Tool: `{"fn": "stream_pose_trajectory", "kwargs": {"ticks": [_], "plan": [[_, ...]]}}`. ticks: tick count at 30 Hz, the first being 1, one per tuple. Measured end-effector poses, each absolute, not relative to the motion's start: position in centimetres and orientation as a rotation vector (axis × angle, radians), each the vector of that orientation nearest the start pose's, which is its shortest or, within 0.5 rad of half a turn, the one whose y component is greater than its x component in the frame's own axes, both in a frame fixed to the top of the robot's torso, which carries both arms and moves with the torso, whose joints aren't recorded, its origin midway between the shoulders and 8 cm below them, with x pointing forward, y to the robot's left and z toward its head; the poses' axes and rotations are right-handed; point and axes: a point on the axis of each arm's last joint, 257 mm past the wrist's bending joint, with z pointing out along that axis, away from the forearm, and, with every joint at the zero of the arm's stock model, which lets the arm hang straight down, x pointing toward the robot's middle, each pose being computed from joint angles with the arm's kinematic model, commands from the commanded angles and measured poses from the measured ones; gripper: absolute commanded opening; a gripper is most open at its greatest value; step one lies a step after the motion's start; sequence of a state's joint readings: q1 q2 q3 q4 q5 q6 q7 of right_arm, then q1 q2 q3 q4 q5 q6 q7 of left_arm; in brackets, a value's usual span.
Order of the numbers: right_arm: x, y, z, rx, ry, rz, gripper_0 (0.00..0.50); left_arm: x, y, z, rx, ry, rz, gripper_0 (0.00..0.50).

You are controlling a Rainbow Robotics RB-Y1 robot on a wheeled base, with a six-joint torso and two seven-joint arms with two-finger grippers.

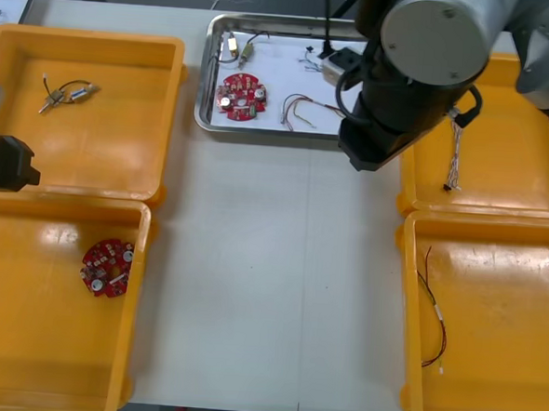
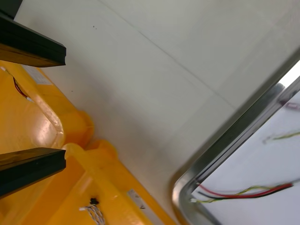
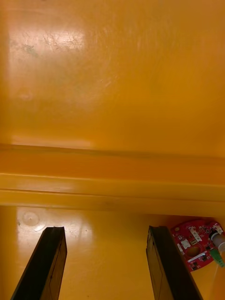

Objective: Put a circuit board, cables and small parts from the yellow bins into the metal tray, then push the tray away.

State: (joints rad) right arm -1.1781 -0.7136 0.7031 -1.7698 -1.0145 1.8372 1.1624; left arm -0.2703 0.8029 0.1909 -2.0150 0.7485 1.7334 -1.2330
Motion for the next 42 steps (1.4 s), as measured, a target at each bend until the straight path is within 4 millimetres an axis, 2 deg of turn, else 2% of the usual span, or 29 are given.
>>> {"fn": "stream_pose_trajectory", "kwargs": {"ticks": [3, 10, 14, 37, 42], "plan": [[46.4, -14.2, -10.0, -0.728, 2.662, -0.171, 0.500, 43.6, 38.1, -16.3, -0.111, 2.584, 0.032, 0.500], [45.1, -19.6, -9.6, -0.517, 2.721, -0.147, 0.500, 43.6, 38.1, -16.3, -0.111, 2.585, 0.032, 0.500], [44.5, -21.9, -9.7, -0.337, 2.748, -0.110, 0.500, 43.6, 38.1, -16.3, -0.111, 2.585, 0.032, 0.500], [39.7, -33.5, -12.7, 0.145, 2.764, 0.038, 0.500, 43.6, 38.1, -16.4, -0.112, 2.586, 0.032, 0.500], [39.0, -35.8, -13.9, 0.113, 2.771, -0.015, 0.500, 43.5, 38.1, -16.4, -0.112, 2.587, 0.032, 0.500]]}}
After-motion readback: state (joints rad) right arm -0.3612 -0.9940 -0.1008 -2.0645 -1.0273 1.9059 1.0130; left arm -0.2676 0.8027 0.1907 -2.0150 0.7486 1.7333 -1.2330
